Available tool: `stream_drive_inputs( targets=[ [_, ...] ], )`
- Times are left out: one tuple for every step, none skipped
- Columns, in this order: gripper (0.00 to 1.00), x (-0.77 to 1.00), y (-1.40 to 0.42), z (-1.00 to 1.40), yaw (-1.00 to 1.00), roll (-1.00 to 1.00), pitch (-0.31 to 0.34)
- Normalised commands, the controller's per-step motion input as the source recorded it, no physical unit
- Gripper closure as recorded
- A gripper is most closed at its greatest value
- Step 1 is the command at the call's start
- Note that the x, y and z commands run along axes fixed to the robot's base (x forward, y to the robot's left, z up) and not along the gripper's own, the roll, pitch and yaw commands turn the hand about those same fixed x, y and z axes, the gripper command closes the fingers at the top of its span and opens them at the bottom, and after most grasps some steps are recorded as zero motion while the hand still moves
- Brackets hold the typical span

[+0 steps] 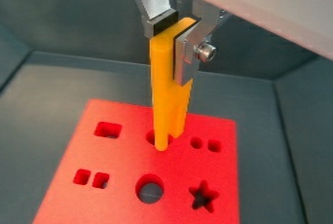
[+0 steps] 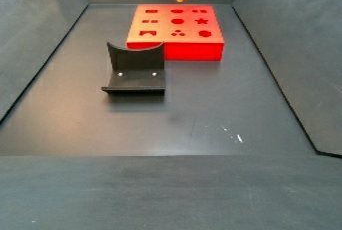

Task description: Insert the square-circle object.

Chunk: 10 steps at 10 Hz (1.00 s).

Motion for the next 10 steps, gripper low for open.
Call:
stream_drive_inputs(
  targets=[
    [1.0,-0.09,0.0,-0.06,-0.75,0.05,0.396],
    [1.0,-0.08,0.02,-0.14,-0.78,0.01,0.38],
    [1.0,-0.15,0.01,-0.63,-0.86,-0.13,0.116],
    [1.0,-0.14,0.0,-0.48,-0.86,-0.2,0.0],
    [1.0,-0.07,0.0,-0.37,-0.94,-0.12,0.0],
    [1.0,0.0,-0.01,-0.25,-0.98,-0.14,-0.023],
    [1.0,-0.04,-0.04,0.0,-0.86,-0.29,-0.194],
    [1.0,-0.01,0.0,0.0,-0.81,-0.36,-0.219],
    [1.0,-0.01,0.0,0.0,-0.73,-0.47,-0.259],
    [1.0,-0.01,0.0,0.0,-0.7,-0.49,-0.26]
  ],
)
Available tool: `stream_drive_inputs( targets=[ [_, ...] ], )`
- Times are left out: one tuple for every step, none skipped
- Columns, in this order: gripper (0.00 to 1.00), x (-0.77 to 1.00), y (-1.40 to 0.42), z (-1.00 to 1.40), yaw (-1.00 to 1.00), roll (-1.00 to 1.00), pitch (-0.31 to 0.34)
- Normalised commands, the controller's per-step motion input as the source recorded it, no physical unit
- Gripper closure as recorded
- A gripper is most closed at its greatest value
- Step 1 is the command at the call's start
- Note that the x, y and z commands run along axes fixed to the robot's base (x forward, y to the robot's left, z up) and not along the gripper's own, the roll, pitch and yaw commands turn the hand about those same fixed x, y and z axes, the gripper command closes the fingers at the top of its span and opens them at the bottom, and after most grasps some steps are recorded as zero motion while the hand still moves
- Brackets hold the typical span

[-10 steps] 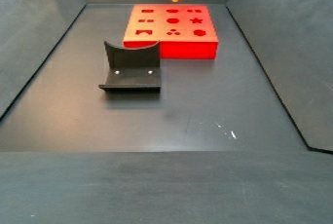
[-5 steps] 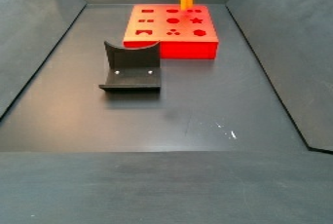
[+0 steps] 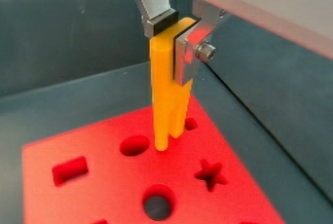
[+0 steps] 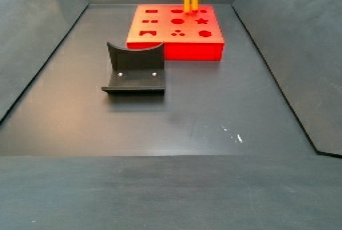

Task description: Insert the square-circle object.

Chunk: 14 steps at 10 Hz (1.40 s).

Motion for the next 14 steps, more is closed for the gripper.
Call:
stream_drive_inputs(
  targets=[
    [1.0,0.0,0.0,0.0,-0.68,-0.5,-0.239],
    [1.0,0.0,0.05,0.01,-0.62,-0.5,-0.214],
    [1.0,0.1,0.16,0.17,-0.63,-0.5,-0.181],
    [1.0,-0.43,0.0,0.51,-0.49,0.1,-0.26],
    [1.0,-0.39,-0.04,0.39,-0.45,0.25,-0.221],
    [1.0,-0.86,0.0,0.34,-0.04,0.26,-0.267],
    [1.0,-0.47,0.0,0.06,0.36,0.23,-0.284],
    [1.0,-0.1,-0.22,0.17,0.11,0.22,-0.171],
    [1.0,0.03,0.0,0.0,0.0,0.0,0.0],
    [1.0,0.18,-0.14,-0.24,-0.35,-0.13,-0.144],
    [1.0,0.15,0.0,-0.23,-0.6,-0.29,-0.34],
    [1.0,0.05,0.0,-0.07,-0.65,-0.38,-0.379],
    [1.0,0.01,0.05,0.0,-0.44,-0.22,-0.301],
    [1.0,-0.19,0.03,0.13,-0.02,-0.06,-0.071]
  ],
)
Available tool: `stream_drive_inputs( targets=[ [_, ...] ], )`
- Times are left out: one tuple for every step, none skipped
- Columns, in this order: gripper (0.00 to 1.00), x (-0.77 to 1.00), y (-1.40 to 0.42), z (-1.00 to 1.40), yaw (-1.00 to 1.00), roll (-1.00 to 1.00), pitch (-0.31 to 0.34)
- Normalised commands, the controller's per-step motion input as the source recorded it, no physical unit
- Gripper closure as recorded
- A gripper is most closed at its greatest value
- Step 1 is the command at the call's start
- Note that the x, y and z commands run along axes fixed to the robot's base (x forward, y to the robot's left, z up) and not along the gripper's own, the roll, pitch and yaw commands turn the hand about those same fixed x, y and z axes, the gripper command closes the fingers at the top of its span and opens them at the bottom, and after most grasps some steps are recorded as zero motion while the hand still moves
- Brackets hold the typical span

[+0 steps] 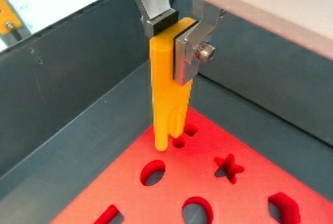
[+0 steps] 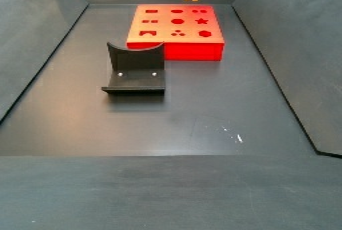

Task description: Insert the square-circle object.

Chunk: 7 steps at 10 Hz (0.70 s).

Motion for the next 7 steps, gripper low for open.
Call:
stream_drive_inputs(
  targets=[
    [1.0,-0.09,0.0,0.0,0.0,0.25,-0.04],
    [1.0,-0.03,-0.06,-0.1,0.28,0.5,0.0],
    [1.0,-0.03,-0.22,0.0,0.32,0.5,0.0],
    [1.0,-0.17,-0.21,-0.14,0.24,0.37,-0.011],
    [1.0,-0.23,-0.13,-0.24,0.0,0.22,0.0],
    [1.0,-0.12,-0.04,-0.19,-0.01,0.23,0.124],
    [1.0,0.0,0.0,-0.25,0.0,0.07,0.1]
  ],
)
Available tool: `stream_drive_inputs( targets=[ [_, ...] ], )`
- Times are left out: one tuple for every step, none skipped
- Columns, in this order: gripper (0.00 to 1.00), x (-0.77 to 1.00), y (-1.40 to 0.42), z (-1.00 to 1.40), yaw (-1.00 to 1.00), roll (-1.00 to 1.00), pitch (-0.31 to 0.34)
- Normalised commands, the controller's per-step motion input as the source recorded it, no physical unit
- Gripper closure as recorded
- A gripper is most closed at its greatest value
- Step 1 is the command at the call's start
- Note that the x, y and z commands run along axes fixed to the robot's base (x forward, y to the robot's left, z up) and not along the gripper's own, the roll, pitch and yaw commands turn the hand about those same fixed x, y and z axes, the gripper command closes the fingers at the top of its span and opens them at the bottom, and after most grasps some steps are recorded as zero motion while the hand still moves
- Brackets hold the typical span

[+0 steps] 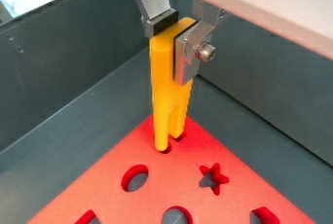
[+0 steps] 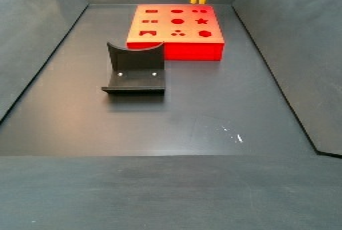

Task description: Insert the square-circle object.

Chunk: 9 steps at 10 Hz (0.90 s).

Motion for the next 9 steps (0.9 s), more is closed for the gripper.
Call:
stream_drive_inputs(
  targets=[
    [1.0,0.01,0.0,-0.36,-0.19,-0.03,0.176],
    [1.0,0.09,0.0,-0.27,-0.31,-0.12,0.257],
    [1.0,0.05,0.0,-0.22,-0.29,-0.12,0.286],
    [1.0,0.0,0.06,-0.18,-0.21,-0.05,0.354],
    [1.0,0.0,0.06,-0.11,-0.18,-0.05,0.369],
    [1.0,-0.01,0.0,-0.05,-0.14,-0.04,0.313],
    [1.0,0.17,-0.11,-0.04,-0.09,-0.08,0.167],
    [1.0,0.55,-0.09,-0.12,-0.05,-0.04,0.207],
    [1.0,0.64,0.0,-0.24,-0.02,-0.02,0.224]
  ],
)
